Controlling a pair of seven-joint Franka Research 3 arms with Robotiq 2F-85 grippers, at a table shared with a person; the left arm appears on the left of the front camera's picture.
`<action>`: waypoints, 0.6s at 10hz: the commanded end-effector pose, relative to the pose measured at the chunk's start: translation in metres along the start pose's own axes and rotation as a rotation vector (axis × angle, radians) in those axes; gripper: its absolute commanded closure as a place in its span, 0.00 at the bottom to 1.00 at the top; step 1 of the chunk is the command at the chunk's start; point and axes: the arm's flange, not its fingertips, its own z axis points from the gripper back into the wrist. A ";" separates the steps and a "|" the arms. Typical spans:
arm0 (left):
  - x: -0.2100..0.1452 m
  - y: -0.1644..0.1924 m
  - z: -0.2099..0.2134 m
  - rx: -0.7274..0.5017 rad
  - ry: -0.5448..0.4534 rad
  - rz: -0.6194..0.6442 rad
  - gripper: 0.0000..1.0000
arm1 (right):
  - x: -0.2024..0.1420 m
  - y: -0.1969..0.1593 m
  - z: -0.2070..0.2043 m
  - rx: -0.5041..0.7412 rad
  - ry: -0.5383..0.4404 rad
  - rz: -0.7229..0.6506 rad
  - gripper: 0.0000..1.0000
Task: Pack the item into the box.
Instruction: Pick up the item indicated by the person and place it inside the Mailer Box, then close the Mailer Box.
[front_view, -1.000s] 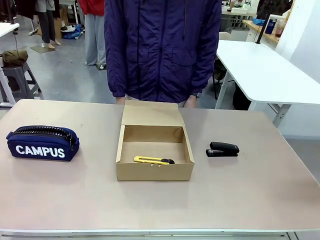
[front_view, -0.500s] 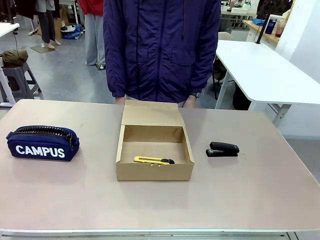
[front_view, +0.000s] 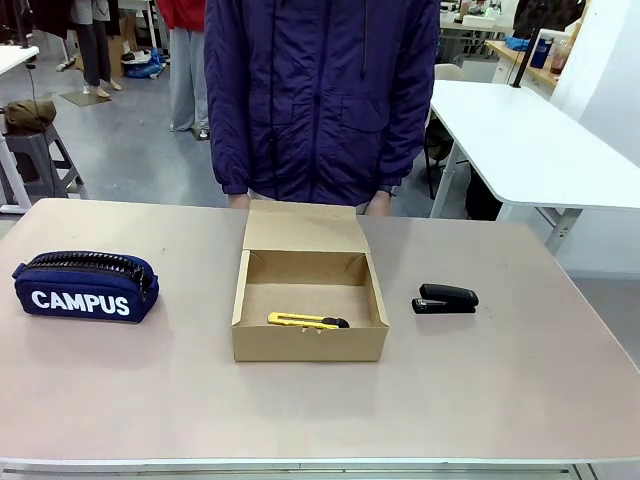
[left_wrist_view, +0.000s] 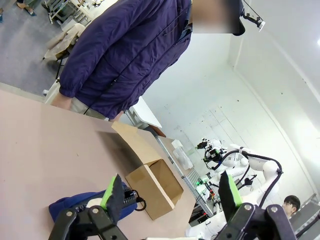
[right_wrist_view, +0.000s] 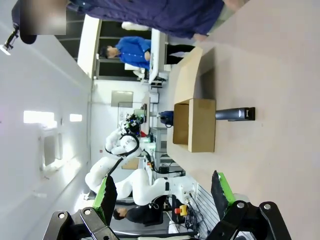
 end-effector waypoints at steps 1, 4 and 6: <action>0.000 0.001 0.001 0.003 0.011 -0.014 0.00 | -0.004 0.000 0.003 0.020 0.002 -0.004 0.00; 0.000 0.001 0.001 0.003 0.011 -0.014 0.00 | -0.004 0.000 0.003 0.020 0.002 -0.004 0.00; 0.000 0.001 0.001 0.003 0.011 -0.014 0.00 | -0.004 0.000 0.003 0.020 0.002 -0.004 0.00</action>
